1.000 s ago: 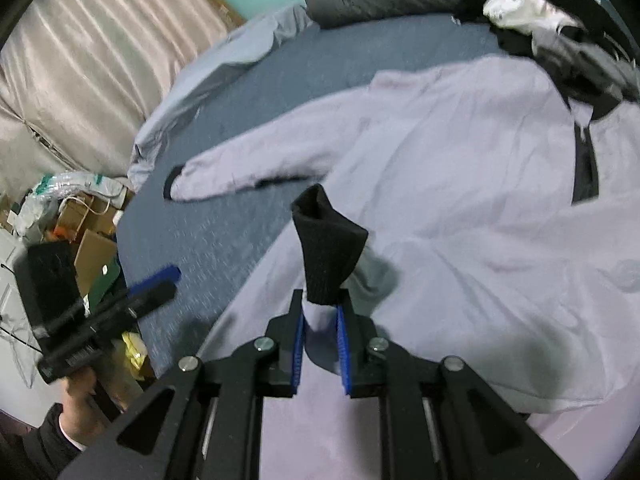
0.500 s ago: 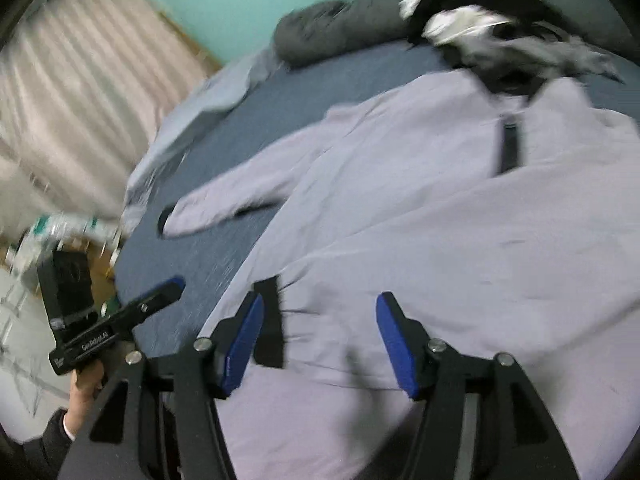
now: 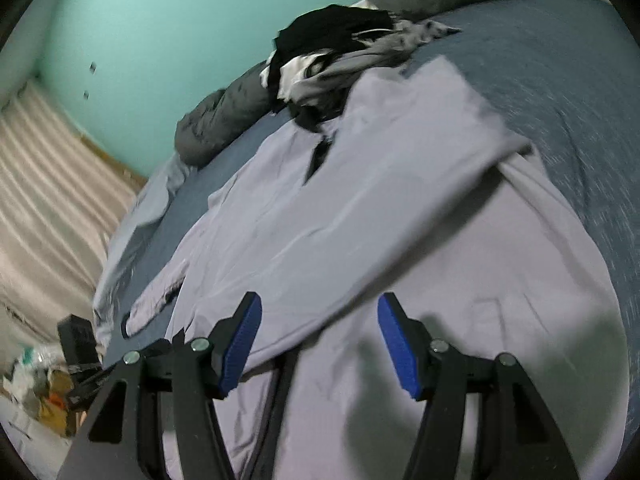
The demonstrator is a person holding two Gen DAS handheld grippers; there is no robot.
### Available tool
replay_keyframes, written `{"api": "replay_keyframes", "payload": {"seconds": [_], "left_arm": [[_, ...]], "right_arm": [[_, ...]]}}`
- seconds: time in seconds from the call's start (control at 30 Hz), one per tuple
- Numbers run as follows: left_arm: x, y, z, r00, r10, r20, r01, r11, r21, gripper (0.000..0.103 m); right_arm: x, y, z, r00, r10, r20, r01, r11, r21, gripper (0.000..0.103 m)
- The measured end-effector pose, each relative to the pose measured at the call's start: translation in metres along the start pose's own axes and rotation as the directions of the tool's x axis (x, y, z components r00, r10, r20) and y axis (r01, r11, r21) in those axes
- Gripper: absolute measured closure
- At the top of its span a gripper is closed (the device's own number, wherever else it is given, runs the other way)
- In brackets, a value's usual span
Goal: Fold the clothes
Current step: 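Fold the held sleeve across the jacket front with the right gripper toward the left gripper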
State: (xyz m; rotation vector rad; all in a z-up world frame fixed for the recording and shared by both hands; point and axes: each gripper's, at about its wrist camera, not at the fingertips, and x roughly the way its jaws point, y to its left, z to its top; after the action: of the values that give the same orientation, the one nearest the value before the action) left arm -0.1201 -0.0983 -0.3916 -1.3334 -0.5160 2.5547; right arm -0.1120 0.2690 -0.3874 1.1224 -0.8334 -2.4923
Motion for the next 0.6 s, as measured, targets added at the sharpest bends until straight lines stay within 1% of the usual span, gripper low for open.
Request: {"api": "replay_keyframes", "payload": {"seconds": [0.07,0.13,0.17,0.2,0.23,0.27,0.3,0.4,0.47,0.6], "left_arm": [[0.007,0.005,-0.001,1.000,-0.013,-0.016,0.013,0.999,-0.029,0.053],[0.012,0.010,-0.001,0.999,-0.035,-0.026,0.033,0.998,-0.059,0.054],[0.013,0.011,-0.001,0.999,-0.041,-0.028,0.039,0.997,-0.070,0.059],[0.015,0.013,-0.001,0.998,-0.048,-0.029,0.045,0.996,-0.081,0.068],[0.016,0.014,-0.001,0.998,-0.054,-0.030,0.051,0.994,-0.092,0.076],[0.018,0.015,-0.001,0.998,-0.060,-0.031,0.057,0.993,-0.104,0.091],[0.017,0.016,-0.001,0.997,-0.073,-0.030,0.070,0.991,-0.112,0.096],[0.006,0.010,0.000,0.994,-0.106,-0.009,0.104,0.989,-0.103,0.096],[-0.010,0.005,0.000,0.993,-0.118,0.019,0.119,0.990,-0.081,0.096],[-0.041,0.006,-0.005,0.991,-0.126,0.051,0.129,0.988,-0.081,0.097]], "right_arm": [[0.000,-0.006,0.001,1.000,0.013,0.002,-0.013,1.000,0.024,0.042],[0.001,-0.008,0.002,1.000,0.017,0.005,-0.017,1.000,0.020,0.042],[0.002,-0.007,0.003,1.000,0.018,0.004,-0.018,1.000,0.016,0.042],[0.003,-0.007,0.003,1.000,0.022,0.000,-0.022,1.000,0.014,0.042],[0.003,-0.007,0.003,1.000,0.027,-0.002,-0.027,1.000,0.008,0.042],[0.002,-0.006,0.003,1.000,0.023,0.001,-0.023,1.000,-0.006,0.042],[0.000,-0.005,0.003,1.000,0.018,0.004,-0.018,1.000,-0.019,0.042],[-0.001,-0.005,0.002,1.000,0.015,0.008,-0.014,0.999,-0.047,0.042],[0.001,-0.006,0.001,1.000,0.014,0.006,-0.014,0.999,-0.045,0.042],[-0.001,-0.011,0.001,1.000,0.003,0.014,-0.002,1.000,-0.030,0.042]]}}
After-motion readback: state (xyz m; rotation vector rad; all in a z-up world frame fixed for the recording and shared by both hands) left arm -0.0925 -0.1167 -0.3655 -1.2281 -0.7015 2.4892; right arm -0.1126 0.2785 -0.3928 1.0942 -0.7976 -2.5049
